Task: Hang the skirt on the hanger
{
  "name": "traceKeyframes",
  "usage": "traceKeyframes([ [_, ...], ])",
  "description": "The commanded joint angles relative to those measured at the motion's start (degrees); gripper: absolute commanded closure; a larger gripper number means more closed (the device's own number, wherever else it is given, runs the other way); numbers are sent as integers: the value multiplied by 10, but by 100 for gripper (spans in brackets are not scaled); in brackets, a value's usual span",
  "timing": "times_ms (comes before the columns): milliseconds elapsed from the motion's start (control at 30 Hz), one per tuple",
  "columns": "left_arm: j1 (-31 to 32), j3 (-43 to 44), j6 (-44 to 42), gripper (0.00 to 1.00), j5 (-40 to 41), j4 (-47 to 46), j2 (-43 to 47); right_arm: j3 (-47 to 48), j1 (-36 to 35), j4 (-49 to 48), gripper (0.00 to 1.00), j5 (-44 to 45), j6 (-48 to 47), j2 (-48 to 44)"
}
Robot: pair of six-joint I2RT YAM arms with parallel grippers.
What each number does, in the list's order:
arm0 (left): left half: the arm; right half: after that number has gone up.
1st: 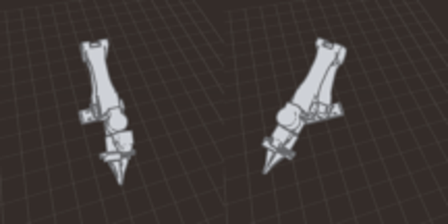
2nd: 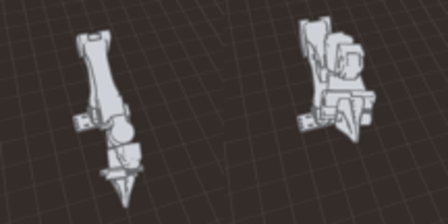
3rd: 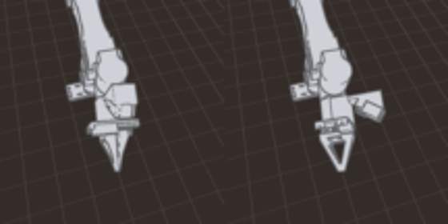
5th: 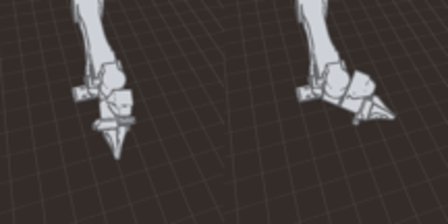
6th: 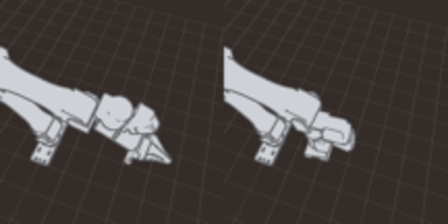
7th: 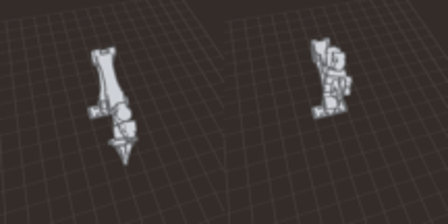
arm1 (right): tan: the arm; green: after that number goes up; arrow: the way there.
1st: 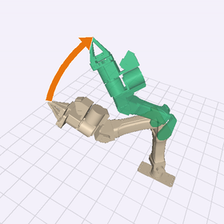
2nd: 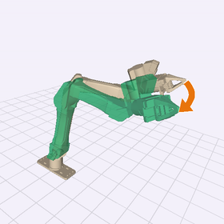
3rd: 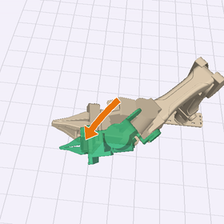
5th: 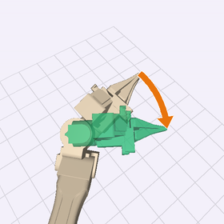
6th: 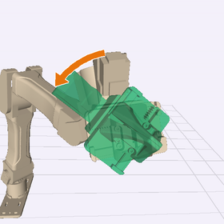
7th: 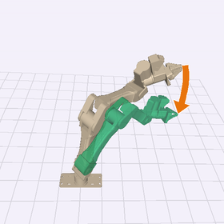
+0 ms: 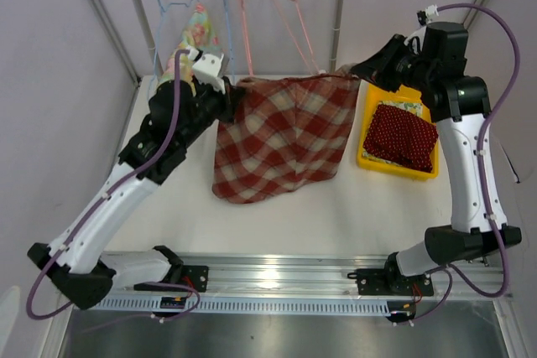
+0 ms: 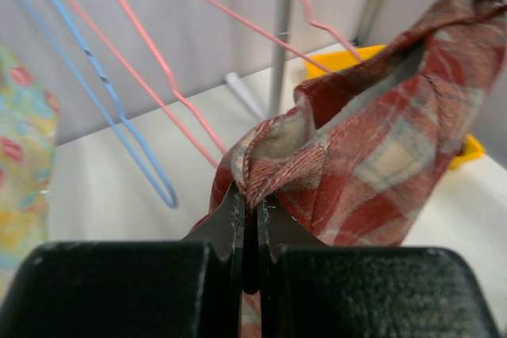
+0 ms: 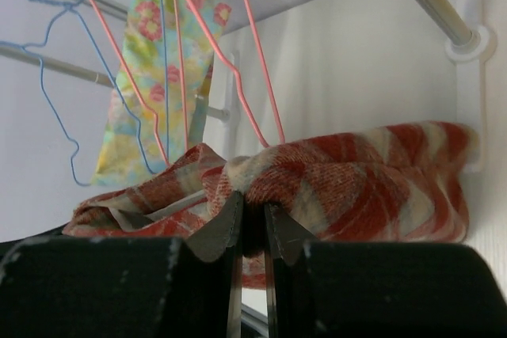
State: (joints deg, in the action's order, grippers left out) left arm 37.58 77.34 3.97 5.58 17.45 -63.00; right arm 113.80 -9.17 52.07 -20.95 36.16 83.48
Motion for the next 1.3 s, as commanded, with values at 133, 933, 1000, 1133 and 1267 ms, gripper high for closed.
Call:
traceKeyframes([
  [133,-103,215,-38,100,-48,93,-138,65,17,-121,100,-30,61,91],
  [933,30,-429,265,45,-128,71,178,-827,-235,-282,24,191,299,-437],
  [1000,33,-446,278,39,-131,71,215,-834,-263,-247,21,236,294,-456],
  [1133,32,-441,305,33,-110,105,257,-822,-273,-187,20,285,277,-465],
  [1267,32,-439,349,33,-40,130,280,-783,-275,-154,20,332,241,-445],
])
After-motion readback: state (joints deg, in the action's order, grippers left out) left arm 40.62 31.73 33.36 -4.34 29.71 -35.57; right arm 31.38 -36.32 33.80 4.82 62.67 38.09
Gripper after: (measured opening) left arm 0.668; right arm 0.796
